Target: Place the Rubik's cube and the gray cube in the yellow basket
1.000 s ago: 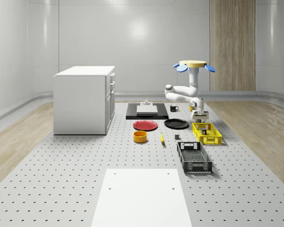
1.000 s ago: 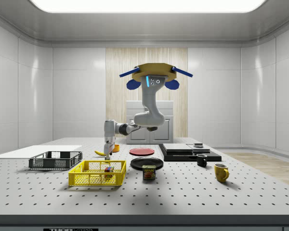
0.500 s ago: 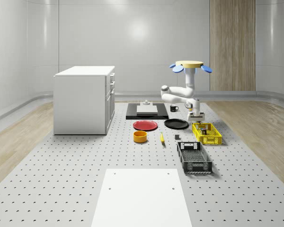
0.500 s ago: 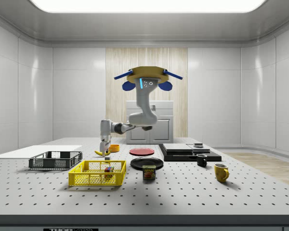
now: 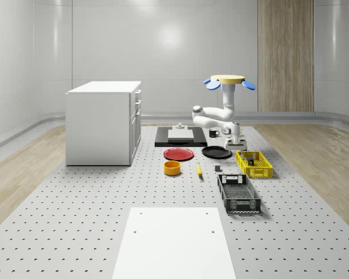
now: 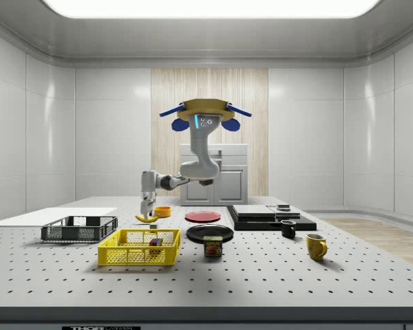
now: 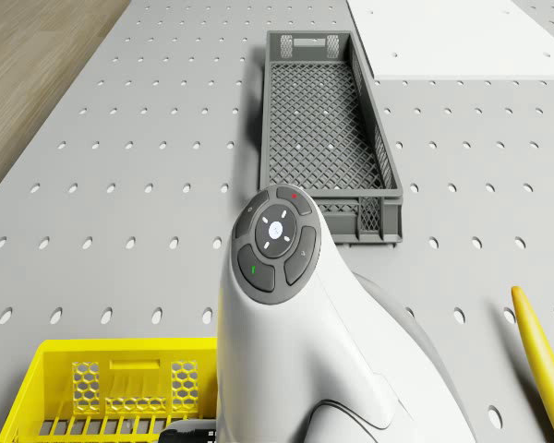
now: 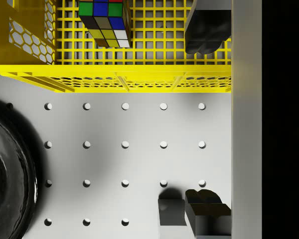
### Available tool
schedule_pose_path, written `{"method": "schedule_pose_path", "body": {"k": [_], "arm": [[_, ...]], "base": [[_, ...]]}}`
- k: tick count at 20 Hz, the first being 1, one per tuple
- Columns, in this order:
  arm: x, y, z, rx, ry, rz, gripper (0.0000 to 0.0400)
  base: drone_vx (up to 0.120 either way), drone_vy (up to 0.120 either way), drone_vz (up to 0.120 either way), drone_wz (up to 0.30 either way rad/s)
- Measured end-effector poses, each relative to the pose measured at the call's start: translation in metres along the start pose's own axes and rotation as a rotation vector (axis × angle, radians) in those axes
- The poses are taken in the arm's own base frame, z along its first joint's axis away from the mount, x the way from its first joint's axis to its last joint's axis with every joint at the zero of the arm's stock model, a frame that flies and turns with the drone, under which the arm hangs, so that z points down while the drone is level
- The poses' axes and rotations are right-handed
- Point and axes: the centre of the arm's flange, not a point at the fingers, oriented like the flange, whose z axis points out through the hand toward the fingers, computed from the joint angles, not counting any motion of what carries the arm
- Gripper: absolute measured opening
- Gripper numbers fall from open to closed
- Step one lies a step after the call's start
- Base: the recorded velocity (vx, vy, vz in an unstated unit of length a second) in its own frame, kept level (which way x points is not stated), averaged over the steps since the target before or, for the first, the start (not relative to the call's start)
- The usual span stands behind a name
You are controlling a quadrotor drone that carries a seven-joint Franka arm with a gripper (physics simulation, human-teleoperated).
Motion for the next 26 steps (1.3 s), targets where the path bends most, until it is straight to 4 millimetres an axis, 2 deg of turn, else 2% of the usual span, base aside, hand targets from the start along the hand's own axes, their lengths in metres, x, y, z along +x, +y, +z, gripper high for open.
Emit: {"method": "schedule_pose_path", "body": {"k": [9,22,26], "arm": [[0.0000,0.0000,0.0000,0.000,0.000,0.000,0.0400],[0.0000,0.0000,0.0000,0.000,0.000,0.000,0.0400],[0.0000,0.0000,0.0000,0.000,0.000,0.000,0.0400]], "base": [[0.000,-0.120,-0.004,0.000],[0.000,-0.120,-0.108,0.000],[0.000,-0.120,-0.050,0.000]]}}
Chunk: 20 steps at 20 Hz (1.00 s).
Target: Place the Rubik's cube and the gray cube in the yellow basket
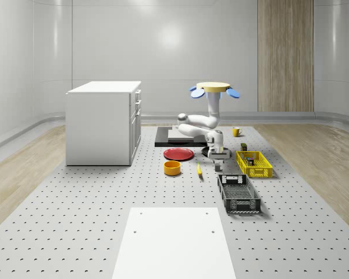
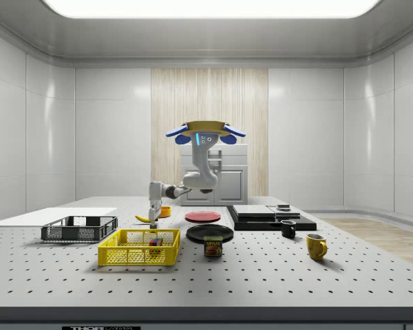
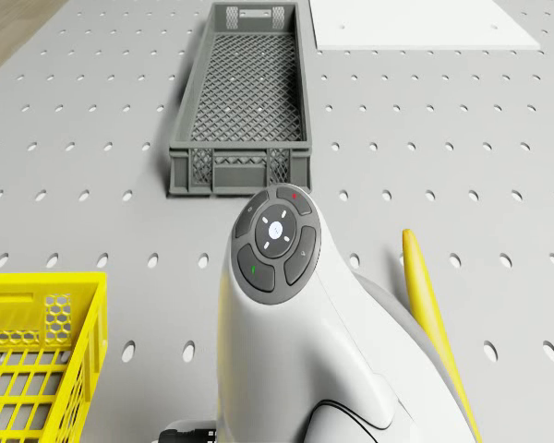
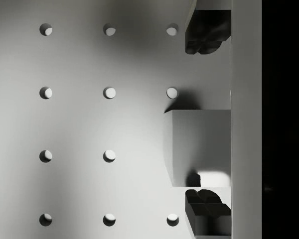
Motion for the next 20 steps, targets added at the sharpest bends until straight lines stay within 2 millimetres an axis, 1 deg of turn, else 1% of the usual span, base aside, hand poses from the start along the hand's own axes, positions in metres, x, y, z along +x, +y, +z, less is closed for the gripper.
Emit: {"method": "schedule_pose_path", "body": {"k": [2,6,15,20], "arm": [[0.000,0.000,0.000,0.000,0.000,0.000,0.0400],[0.000,0.000,0.001,0.000,0.000,0.000,0.0400],[0.001,0.000,0.023,0.000,0.000,0.000,0.0400],[0.006,-0.006,0.029,0.000,0.000,0.000,0.0400]], "base": [[0.000,-0.120,0.000,0.000],[0.000,0.000,0.000,0.000],[0.000,0.000,0.000,0.000],[0.000,0.000,0.000,0.000]]}}
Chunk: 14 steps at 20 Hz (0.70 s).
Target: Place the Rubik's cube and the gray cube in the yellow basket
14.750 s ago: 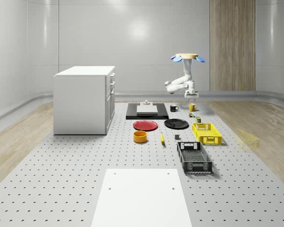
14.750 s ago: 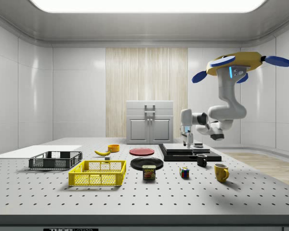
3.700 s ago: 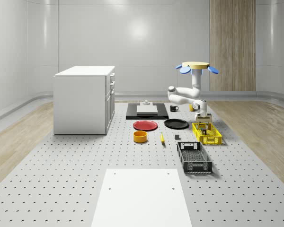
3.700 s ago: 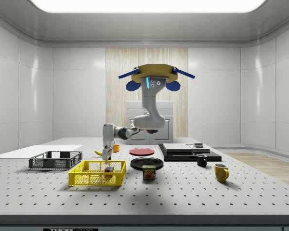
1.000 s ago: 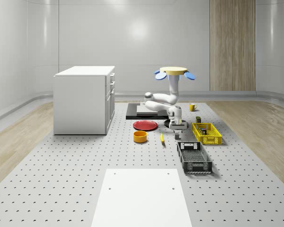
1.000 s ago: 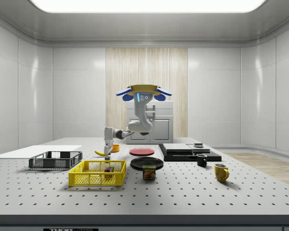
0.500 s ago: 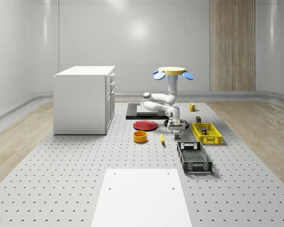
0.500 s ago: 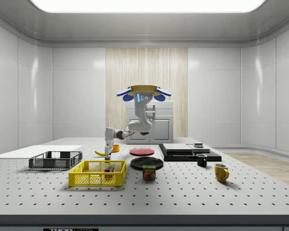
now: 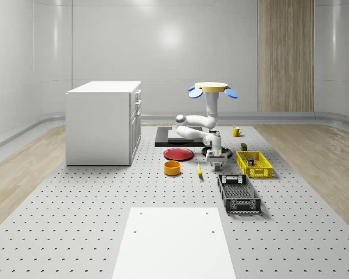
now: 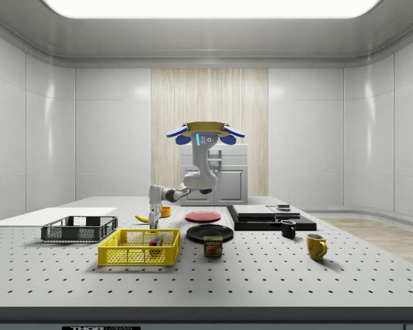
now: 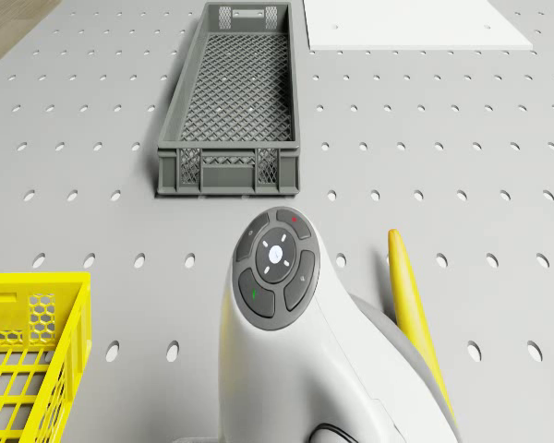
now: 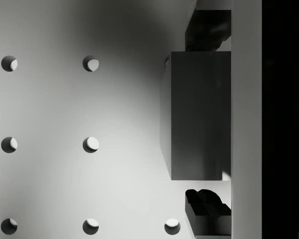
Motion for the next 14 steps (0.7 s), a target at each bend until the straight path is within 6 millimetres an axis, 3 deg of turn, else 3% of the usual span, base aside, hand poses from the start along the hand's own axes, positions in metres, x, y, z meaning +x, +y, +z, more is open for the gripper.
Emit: {"method": "schedule_pose_path", "body": {"k": [8,11,14], "arm": [[0.0035,-0.0035,0.0025,0.000,0.000,0.000,0.0400],[0.0039,-0.0039,0.0028,0.000,0.000,0.000,0.0321],[0.0041,-0.0042,0.0029,0.000,0.000,0.000,0.0284]], "base": [[0.000,0.000,0.000,0.000],[0.000,0.000,0.000,0.000],[0.000,0.000,0.000,0.000]]}}
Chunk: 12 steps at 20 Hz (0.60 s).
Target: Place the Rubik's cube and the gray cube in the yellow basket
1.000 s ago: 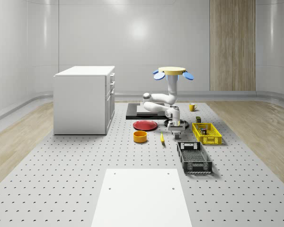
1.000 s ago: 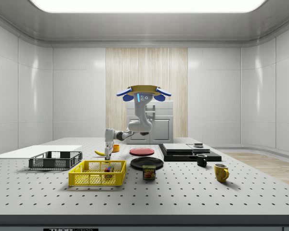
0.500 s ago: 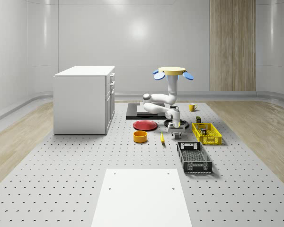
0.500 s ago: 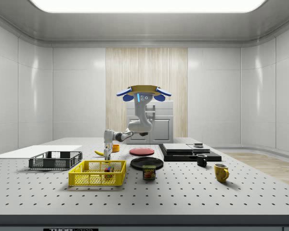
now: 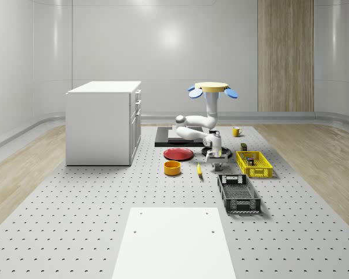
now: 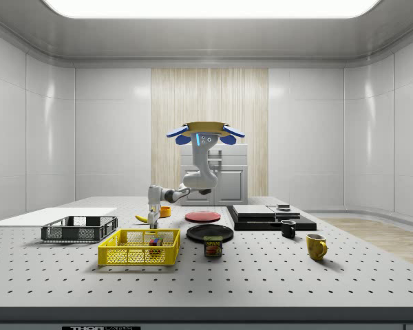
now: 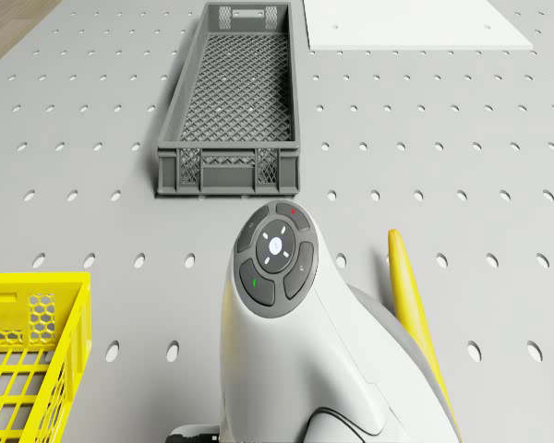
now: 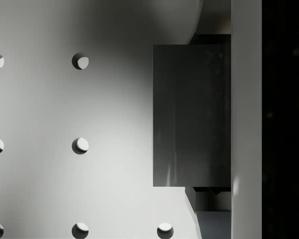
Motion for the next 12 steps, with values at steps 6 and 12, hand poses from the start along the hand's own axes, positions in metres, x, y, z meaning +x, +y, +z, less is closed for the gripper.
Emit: {"method": "schedule_pose_path", "body": {"k": [6,12], "arm": [[0.0001,-0.0001,0.0001,0.000,0.000,0.000,0.0258],[0.0002,-0.0002,-0.0023,0.000,0.000,0.000,0.0252]], "base": [[0.000,0.000,0.000,0.000],[0.000,0.000,0.000,0.000]]}}
